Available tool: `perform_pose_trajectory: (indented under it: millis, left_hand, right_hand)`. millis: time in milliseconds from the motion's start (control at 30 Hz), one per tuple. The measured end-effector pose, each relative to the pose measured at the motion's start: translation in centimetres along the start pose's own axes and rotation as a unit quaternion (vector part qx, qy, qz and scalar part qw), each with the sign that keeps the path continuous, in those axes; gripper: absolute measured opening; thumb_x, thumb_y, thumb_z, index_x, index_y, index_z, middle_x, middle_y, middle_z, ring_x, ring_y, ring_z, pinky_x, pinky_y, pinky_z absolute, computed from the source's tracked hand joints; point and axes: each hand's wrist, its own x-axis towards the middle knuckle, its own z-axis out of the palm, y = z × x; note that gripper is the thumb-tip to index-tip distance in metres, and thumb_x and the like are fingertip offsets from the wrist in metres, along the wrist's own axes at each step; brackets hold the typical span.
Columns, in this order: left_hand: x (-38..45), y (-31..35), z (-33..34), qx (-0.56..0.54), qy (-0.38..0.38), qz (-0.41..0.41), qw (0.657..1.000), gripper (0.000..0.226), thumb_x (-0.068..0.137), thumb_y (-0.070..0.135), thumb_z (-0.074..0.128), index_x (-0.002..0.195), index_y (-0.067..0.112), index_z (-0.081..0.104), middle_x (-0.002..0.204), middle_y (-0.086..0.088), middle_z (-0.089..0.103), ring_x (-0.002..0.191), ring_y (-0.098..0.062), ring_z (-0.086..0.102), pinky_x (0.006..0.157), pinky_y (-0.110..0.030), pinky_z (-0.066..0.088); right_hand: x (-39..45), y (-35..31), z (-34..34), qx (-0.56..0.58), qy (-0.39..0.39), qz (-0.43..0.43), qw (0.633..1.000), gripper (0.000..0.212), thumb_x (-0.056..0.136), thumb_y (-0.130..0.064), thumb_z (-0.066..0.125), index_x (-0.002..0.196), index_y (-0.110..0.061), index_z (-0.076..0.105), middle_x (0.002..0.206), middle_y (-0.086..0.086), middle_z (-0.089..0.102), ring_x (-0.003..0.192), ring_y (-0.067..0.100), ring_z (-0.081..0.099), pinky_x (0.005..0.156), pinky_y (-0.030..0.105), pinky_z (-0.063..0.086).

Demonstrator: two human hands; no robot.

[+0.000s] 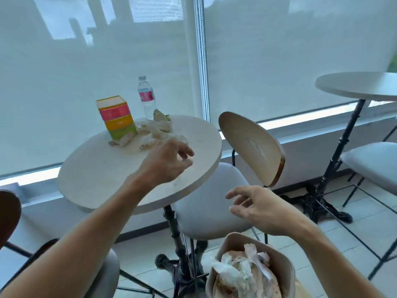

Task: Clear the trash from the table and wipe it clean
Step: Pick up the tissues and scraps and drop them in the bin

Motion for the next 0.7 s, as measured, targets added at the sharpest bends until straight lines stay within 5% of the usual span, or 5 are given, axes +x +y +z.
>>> perform_pose_trajectory:
  millis: [100, 233, 467, 600, 700]
  left_hand:
    - [3.5, -2.7, -1.0, 0.032, -0.049, -0.026, 0.998, 0.042, 0.083, 0.031, 0.076, 0.122, 0.022, 0.066, 0.115, 0.002, 0.066, 0.107, -0.017, 0.061, 0.088, -0.028, 0.045]
    - [7.6, -5.5, 0.0, 0.125, -0.166, -0.062, 0.976, 0.082, 0.083, 0.053, 0.068, 0.152, 0.026, 0.031, 0.160, -0.001, 0.026, 0.147, -0.023, 0.022, 0.117, -0.039, 0.019]
    - [14.0, -11.7, 1.9, 0.188, -0.209, -0.069, 0.957, 0.118, 0.062, 0.095, 0.040, 0.155, 0.031, 0.009, 0.164, -0.005, 0.013, 0.150, -0.030, 0.006, 0.120, -0.051, 0.010]
    - [14.7, -12.4, 2.0, 0.074, -0.073, 0.014, 0.995, 0.055, 0.090, 0.052, 0.059, 0.114, 0.003, 0.065, 0.101, -0.008, 0.059, 0.116, -0.033, 0.054, 0.086, -0.029, 0.038]
    - [13.6, -11.7, 1.5, 0.020, 0.002, 0.048, 0.999, 0.040, 0.094, 0.032, 0.062, 0.057, 0.017, 0.059, 0.066, -0.002, 0.054, 0.066, -0.020, 0.057, 0.054, -0.018, 0.030]
  right_hand:
    - [0.4, -1.3, 0.3, 0.001, 0.011, -0.009, 1.000, 0.028, 0.094, -0.036, 0.061, 0.122, -0.039, 0.059, 0.106, -0.014, 0.061, 0.098, 0.002, 0.059, 0.080, 0.018, 0.050]
    - [1.3, -2.5, 1.0, 0.006, 0.022, -0.010, 1.000, 0.028, 0.094, -0.038, 0.060, 0.122, -0.039, 0.060, 0.106, -0.015, 0.061, 0.098, 0.001, 0.060, 0.084, 0.020, 0.052]
    - [2.9, -4.3, 1.8, 0.016, 0.053, -0.006, 0.998, 0.026, 0.093, -0.038, 0.062, 0.119, -0.040, 0.063, 0.101, -0.014, 0.064, 0.097, -0.002, 0.060, 0.084, 0.018, 0.050]
    - [4.4, -5.6, 2.0, 0.049, 0.093, -0.024, 0.994, 0.020, 0.093, -0.036, 0.063, 0.113, -0.038, 0.066, 0.096, -0.016, 0.067, 0.093, -0.007, 0.061, 0.083, 0.015, 0.051]
    - [6.2, -6.8, 1.9, 0.091, 0.117, -0.040, 0.988, 0.018, 0.093, -0.034, 0.064, 0.110, -0.035, 0.067, 0.095, -0.013, 0.068, 0.092, -0.004, 0.062, 0.085, 0.019, 0.053]
